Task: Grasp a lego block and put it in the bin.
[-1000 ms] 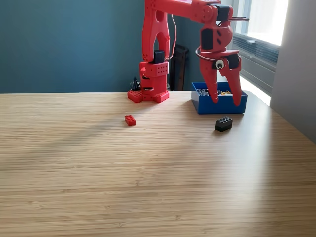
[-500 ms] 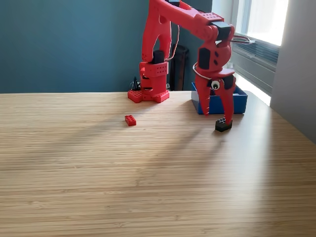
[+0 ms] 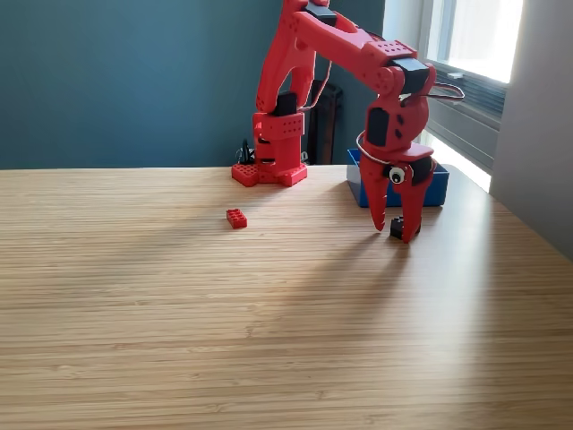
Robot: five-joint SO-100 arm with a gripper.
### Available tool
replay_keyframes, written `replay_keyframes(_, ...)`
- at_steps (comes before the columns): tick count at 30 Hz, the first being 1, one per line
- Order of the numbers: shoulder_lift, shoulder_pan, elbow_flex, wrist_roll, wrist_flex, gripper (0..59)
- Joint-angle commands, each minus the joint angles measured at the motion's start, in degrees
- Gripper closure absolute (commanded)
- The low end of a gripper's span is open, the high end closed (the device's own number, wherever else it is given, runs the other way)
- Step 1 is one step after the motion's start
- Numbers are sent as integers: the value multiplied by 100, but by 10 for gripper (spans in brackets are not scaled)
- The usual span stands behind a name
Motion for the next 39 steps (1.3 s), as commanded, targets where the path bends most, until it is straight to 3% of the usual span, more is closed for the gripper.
replay_keyframes(1, 88, -167, -334, 88, 53, 412)
replay_keyframes(8, 88, -466, -334, 237, 53, 400)
replay_keyframes(10, 88, -519, -334, 308, 53, 431)
replay_keyframes(14, 88, -554, -352, 457, 53, 582)
replay_keyframes(26, 176, -519, -378, 905, 264, 586)
replay_keyframes(30, 255, -519, -668, 976, 809, 586)
replay_keyframes(34, 861, -677, -826, 1046, 1134, 586)
replay_keyframes(39, 1907, -1072, -281, 1063, 1178, 586)
